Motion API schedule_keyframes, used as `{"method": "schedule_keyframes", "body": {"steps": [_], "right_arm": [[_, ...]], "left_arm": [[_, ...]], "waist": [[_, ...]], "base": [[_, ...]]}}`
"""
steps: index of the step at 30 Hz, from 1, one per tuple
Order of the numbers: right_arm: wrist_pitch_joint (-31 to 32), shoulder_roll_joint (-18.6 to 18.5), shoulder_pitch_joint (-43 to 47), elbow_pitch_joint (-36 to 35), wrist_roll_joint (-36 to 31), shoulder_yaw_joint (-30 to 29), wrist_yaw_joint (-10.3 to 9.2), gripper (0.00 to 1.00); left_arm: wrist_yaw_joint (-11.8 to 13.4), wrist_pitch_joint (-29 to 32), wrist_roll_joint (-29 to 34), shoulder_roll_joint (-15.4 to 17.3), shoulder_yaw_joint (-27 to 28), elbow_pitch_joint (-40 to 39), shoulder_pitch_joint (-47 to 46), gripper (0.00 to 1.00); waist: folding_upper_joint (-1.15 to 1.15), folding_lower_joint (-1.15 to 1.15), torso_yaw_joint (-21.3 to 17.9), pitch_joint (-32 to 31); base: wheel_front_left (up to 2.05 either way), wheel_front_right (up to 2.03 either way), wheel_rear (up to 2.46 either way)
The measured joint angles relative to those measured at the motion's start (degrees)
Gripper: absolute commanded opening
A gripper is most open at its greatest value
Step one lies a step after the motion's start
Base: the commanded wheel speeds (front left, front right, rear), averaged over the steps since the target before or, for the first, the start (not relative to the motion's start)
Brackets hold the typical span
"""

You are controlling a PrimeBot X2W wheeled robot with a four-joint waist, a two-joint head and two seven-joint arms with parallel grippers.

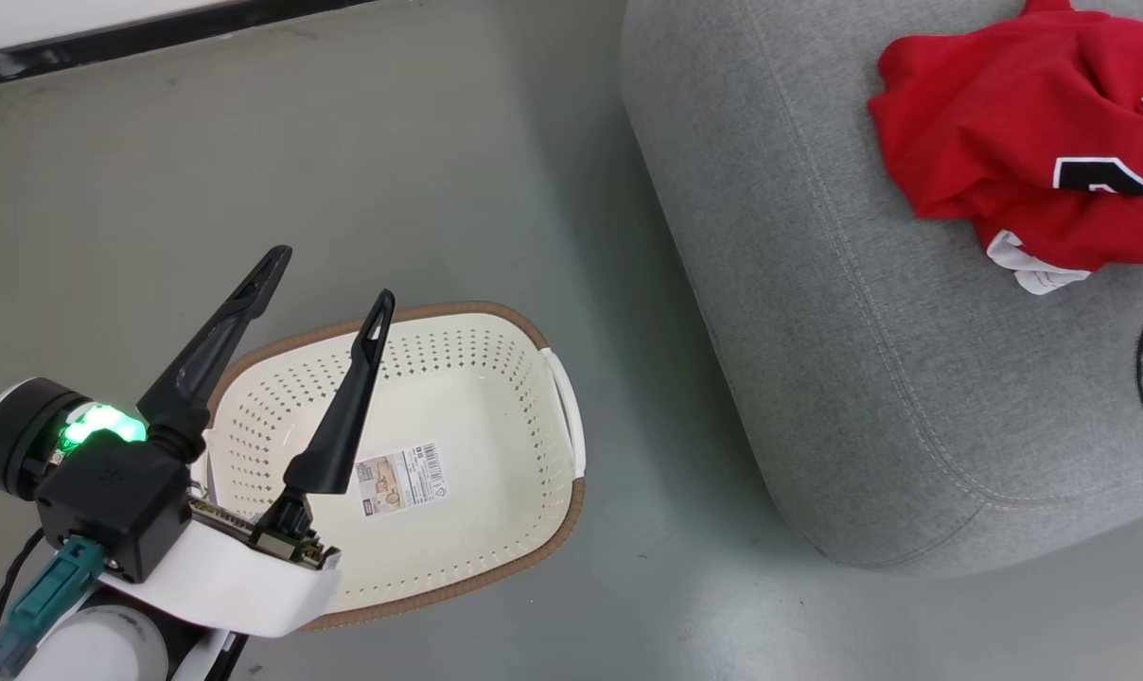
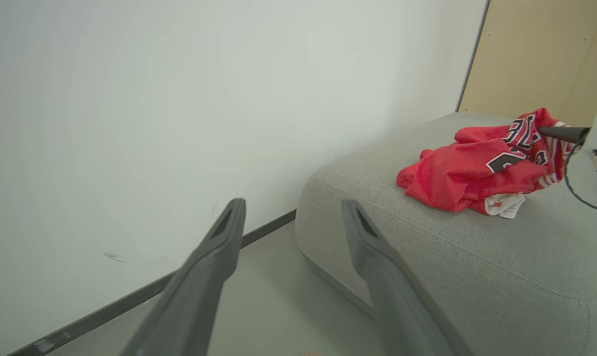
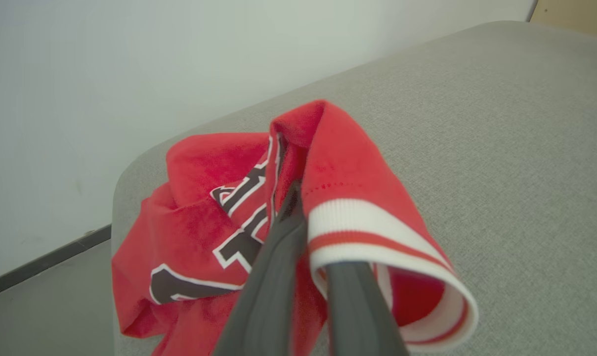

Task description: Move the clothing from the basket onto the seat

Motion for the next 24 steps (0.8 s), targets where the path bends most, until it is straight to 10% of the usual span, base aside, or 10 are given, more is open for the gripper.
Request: {"method": "schedule_keyframes", "body": {"steps": [24], "right_arm": [[-3.53,1.18,14.00,-4.60,7.51,0.07,0.00,1.00]], "left_arm": [[0.67,-1.96,-0.56,-1.98,0.68,1.58,0.13,1.00]], "waist": [[0.00,0.00,-3.98,-1.22]], "base": [[0.00,0.00,0.00]]}}
